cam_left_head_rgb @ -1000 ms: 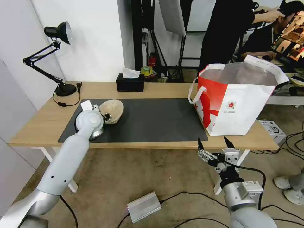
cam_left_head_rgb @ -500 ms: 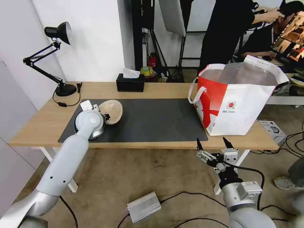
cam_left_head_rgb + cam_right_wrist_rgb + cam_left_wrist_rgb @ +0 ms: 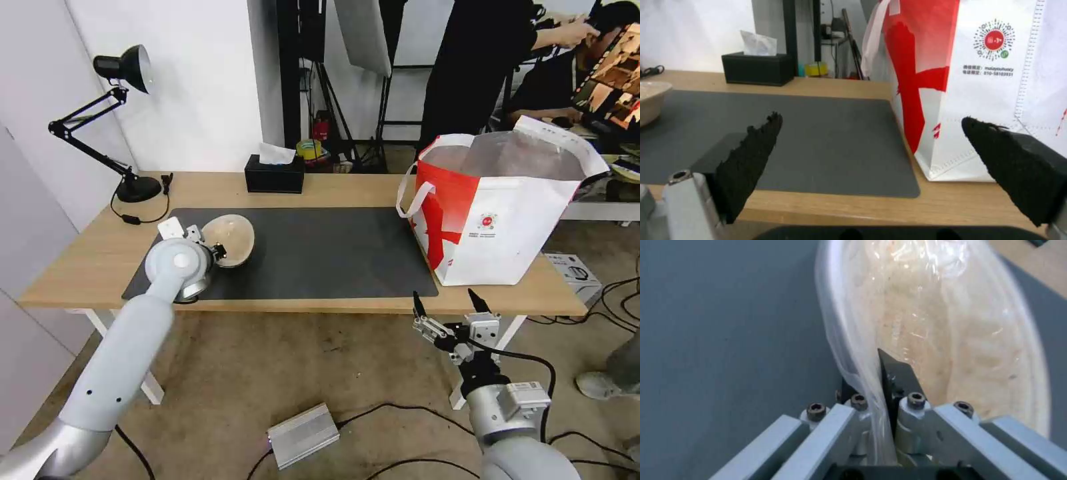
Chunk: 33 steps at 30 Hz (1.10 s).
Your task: Pick up the trash from the table and place it into the takeout bag.
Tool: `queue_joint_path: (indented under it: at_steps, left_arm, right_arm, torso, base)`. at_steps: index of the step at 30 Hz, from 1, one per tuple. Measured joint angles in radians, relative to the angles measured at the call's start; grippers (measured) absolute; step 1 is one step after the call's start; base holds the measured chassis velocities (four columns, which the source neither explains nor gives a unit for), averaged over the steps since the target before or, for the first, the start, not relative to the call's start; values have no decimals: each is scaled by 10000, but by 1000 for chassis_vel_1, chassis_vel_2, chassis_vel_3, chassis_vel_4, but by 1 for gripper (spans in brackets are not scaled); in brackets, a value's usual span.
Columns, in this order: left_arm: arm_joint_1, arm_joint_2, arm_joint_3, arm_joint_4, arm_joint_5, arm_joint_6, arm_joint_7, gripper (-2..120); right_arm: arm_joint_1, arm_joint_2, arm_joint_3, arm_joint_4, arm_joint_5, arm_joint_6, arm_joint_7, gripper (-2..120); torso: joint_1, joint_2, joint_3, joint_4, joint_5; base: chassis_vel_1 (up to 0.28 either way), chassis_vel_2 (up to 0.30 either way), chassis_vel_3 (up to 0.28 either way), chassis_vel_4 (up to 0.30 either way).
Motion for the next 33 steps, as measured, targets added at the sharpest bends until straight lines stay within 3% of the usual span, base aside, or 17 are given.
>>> queue_joint_path:
  at_steps: [8, 15, 24, 33]
  left_arm:
    - [409, 535, -640, -1479, -1170, -256, 233, 0]
    - [-302, 791, -325, -2217, -1886, -287, 216, 0]
    - [-2016, 390, 841, -2449, -2383, -397, -110, 0]
    - [-3745, -655, 1920, -1785, -2862, -589, -697, 0]
  right_arm:
    - [-17, 6, -35, 33, -14, 1, -2, 100]
    - [-9, 27, -127, 20, -26, 1, -9, 100]
    - [3, 90, -172, -4, -36, 0, -12, 100]
    - [48, 135, -238, -76, -47, 1, -17, 100]
  torso:
    - [0, 0, -1, -1, 3]
    - [0, 0, -2, -3, 4]
    - [0, 1, -3, -3, 5]
    - [0, 1, -2, -4, 7]
  base:
    - [0, 0, 0, 0]
    - [0, 0, 0, 0]
    - [0, 0, 0, 0]
    - [0, 0, 0, 0]
